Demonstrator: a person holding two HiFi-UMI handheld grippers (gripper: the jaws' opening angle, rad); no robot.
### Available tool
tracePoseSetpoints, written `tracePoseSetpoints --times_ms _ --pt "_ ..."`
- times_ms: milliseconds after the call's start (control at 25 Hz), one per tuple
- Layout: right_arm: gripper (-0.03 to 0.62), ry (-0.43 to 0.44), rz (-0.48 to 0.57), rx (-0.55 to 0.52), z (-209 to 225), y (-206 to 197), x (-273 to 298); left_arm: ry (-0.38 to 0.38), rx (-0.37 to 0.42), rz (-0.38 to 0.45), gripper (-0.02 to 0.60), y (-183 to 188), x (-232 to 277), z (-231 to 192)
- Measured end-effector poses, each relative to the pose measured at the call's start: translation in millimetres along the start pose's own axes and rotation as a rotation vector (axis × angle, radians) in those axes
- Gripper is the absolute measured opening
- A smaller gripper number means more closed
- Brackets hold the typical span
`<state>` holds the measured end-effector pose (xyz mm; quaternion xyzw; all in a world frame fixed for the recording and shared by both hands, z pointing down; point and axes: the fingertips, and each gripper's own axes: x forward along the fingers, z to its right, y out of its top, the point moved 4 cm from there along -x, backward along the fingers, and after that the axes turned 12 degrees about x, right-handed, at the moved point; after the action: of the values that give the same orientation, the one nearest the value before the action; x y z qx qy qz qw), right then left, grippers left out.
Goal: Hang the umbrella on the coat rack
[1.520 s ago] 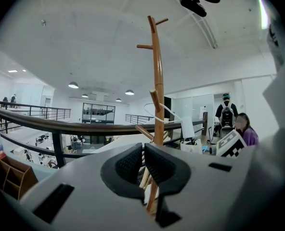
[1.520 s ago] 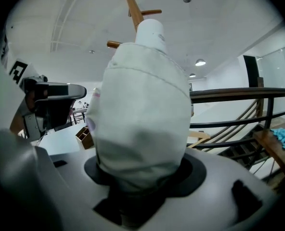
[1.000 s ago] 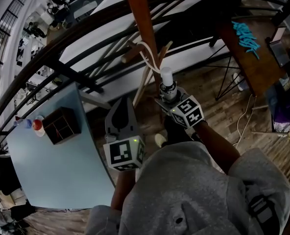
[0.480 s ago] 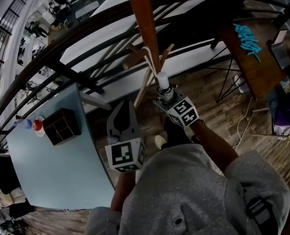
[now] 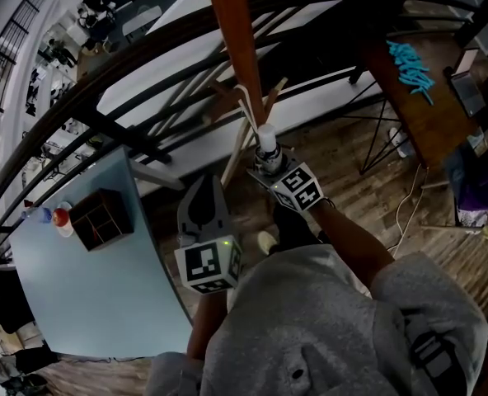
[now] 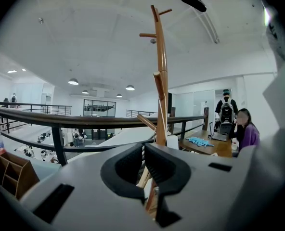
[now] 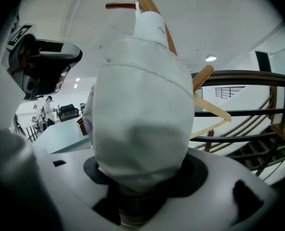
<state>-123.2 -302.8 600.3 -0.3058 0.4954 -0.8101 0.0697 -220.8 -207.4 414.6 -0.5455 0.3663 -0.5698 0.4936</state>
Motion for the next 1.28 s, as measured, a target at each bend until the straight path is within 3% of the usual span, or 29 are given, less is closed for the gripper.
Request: tracePoseSetpoints --times_ms 400,720,960,1280 --pt "0.289 -0.002 -0.042 0.037 2 0 0 -0.006 -0.009 0.007 0.026 -1 0 1" --pt "0.296 0.001 -0.007 0.043 -2 12 -15 -0.013 -0.001 0.019 0.026 2 -6 5" --pt "0.295 0.015 0.053 0.018 -6 32 -55 -0.015 0.005 0.028 0.026 3 -12 9" --pt "0.288 0.023 0.214 -0.059 -39 88 -133 -0.030 0.014 0.059 0.026 12 -22 21"
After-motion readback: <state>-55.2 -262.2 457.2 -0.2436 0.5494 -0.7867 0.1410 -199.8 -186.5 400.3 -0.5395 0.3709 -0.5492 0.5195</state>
